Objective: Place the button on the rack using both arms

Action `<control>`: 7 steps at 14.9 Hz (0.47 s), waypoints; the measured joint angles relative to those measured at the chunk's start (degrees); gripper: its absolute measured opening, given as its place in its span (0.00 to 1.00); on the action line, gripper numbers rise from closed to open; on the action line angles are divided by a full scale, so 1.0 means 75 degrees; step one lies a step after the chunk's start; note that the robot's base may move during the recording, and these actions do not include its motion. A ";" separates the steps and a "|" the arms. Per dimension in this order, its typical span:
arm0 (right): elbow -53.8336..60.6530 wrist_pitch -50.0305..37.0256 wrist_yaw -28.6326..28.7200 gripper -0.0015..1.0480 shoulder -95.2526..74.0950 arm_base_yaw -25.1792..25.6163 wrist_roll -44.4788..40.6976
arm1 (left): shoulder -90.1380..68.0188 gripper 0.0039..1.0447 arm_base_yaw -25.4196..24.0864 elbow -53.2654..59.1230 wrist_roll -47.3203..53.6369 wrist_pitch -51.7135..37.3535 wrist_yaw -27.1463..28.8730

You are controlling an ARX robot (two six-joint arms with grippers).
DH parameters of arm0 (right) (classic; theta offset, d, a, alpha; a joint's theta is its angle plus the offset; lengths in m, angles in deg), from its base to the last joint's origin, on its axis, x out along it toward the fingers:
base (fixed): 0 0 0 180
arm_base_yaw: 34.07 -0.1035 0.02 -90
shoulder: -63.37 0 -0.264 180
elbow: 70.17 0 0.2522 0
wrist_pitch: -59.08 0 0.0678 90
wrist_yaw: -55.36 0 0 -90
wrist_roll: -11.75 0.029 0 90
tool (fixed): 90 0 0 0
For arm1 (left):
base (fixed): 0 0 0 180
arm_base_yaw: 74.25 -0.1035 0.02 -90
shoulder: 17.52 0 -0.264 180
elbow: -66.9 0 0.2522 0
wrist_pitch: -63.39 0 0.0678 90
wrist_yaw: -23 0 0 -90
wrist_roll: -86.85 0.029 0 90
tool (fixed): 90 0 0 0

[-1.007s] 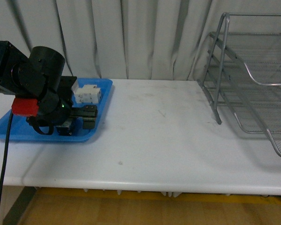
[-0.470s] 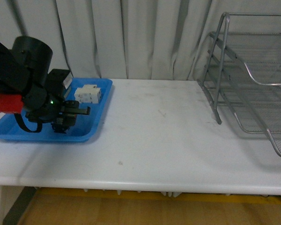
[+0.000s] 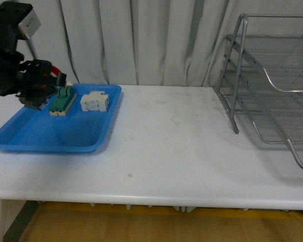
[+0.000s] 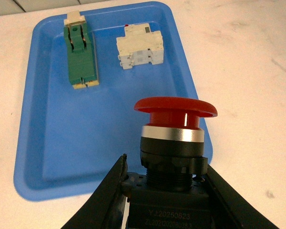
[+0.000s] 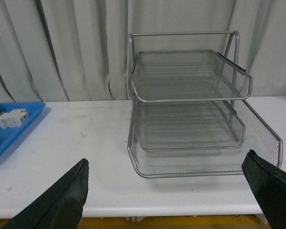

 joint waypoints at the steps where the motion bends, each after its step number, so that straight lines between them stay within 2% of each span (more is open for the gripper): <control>1: 0.0000 0.0000 0.0000 0.94 0.0000 0.0000 0.0000 | 0.0565 0.36 -0.0029 0.0548 -0.0003 -0.0061 -0.0050; 7: 0.0000 0.0000 0.0000 0.94 0.0000 0.0000 0.0003 | 0.1950 0.36 -0.0125 0.2159 0.0079 -0.0230 -0.0050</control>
